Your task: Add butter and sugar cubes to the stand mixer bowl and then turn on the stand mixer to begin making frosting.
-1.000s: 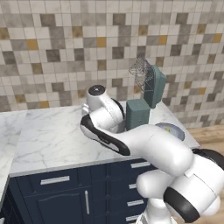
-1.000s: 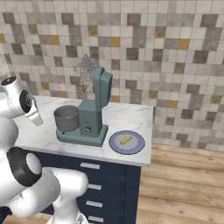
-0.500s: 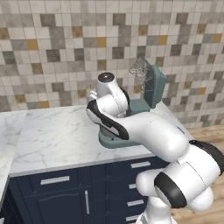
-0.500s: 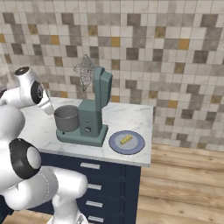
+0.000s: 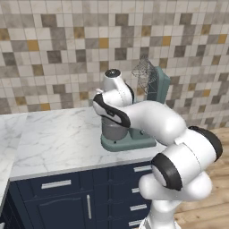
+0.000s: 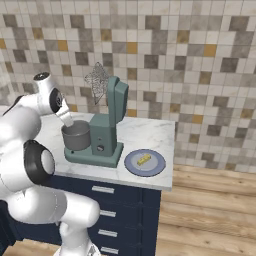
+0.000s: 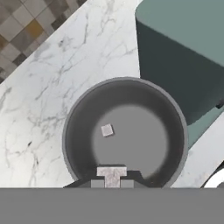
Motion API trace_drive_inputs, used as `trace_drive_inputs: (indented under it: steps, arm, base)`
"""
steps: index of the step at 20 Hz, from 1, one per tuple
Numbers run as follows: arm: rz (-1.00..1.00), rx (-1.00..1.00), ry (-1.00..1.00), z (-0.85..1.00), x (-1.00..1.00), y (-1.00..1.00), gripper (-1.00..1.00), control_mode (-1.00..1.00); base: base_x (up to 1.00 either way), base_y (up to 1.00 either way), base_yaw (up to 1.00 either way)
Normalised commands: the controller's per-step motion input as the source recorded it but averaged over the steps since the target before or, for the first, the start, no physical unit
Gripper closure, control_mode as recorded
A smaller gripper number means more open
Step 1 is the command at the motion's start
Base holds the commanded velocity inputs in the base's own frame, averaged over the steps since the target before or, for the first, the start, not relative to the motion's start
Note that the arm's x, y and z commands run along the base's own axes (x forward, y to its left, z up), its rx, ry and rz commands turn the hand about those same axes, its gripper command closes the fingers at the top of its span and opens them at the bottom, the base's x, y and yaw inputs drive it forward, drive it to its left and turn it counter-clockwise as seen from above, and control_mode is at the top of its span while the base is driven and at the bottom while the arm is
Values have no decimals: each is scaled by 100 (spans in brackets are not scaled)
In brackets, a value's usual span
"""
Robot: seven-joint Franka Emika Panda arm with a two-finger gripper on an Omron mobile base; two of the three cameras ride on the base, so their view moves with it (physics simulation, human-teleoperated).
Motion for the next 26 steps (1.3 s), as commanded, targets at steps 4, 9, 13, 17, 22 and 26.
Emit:
trace_drive_inputs:
  steps: [4,9,13,17,22,26]
  arm:
    - [0,0,14,-32,44,-16,100,-100]
    - [0,0,12,-43,28,-8,100,-100]
    - [0,0,6,-47,8,0,100,-100]
    - [0,0,2,-42,0,0,100,-100]
    - [0,0,0,-46,0,0,100,-100]
    - [0,0,0,-32,0,0,-100,-100]
  base:
    - [0,0,0]
    - [0,0,0]
    - [0,0,0]
    - [0,0,0]
    - [0,0,0]
    - [0,0,0]
